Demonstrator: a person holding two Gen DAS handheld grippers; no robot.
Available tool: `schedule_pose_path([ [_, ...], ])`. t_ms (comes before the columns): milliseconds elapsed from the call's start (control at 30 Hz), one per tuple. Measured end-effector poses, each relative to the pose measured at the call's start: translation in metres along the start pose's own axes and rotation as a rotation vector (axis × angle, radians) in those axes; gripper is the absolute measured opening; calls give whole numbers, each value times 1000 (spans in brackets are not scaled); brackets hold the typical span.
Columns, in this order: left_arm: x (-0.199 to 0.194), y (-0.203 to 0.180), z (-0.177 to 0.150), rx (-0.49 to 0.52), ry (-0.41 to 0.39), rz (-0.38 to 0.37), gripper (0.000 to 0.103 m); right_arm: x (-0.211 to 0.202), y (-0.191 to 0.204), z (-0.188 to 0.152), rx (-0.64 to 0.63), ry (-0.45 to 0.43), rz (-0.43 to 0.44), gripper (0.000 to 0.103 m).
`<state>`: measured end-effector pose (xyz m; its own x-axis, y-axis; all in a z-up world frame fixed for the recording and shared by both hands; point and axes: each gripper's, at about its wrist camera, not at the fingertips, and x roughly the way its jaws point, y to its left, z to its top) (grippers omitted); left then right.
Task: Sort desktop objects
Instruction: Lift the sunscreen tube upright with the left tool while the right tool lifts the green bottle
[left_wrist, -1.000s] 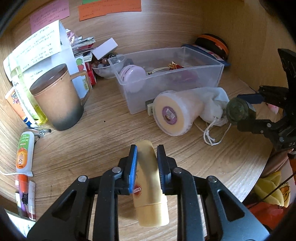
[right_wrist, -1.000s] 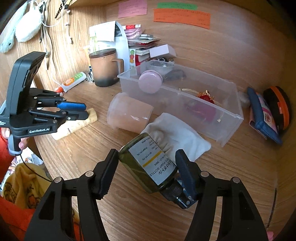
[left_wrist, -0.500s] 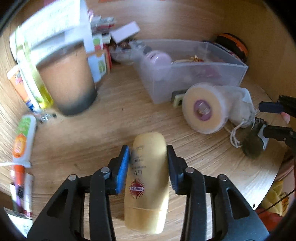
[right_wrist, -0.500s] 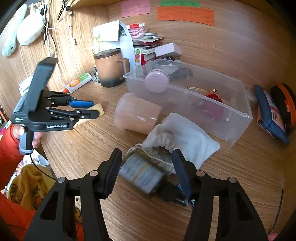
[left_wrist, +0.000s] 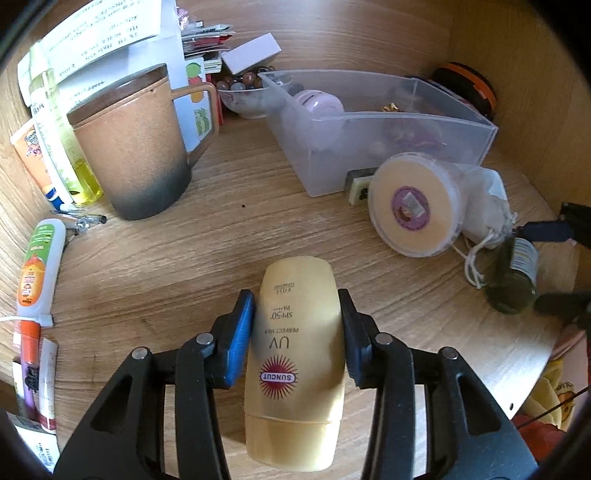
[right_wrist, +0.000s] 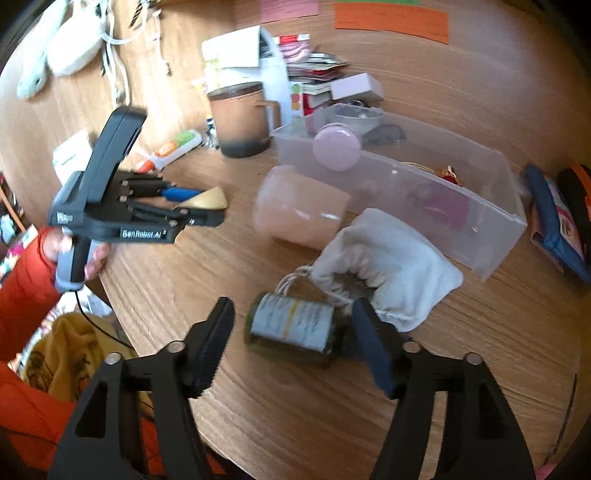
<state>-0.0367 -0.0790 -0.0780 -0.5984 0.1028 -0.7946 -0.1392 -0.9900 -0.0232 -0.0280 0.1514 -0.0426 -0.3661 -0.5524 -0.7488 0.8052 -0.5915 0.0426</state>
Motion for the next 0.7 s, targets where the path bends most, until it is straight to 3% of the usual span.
schedule_pose_path([
  [167, -2, -13, -5, 55, -4, 26, 43, 12, 10, -2, -64, 15, -79, 67],
  [300, -5, -15, -4, 71, 2, 12, 42, 22, 15, 0, -92, 19, -135, 61],
  [467, -21, -8, -1, 19, -27, -57, 30, 19, 8, 1, -37, 1, -125, 61],
  [700, -26, 2, 2, -12, -34, -86, 27, 4, 1, 9, 14, -46, -119, 61],
])
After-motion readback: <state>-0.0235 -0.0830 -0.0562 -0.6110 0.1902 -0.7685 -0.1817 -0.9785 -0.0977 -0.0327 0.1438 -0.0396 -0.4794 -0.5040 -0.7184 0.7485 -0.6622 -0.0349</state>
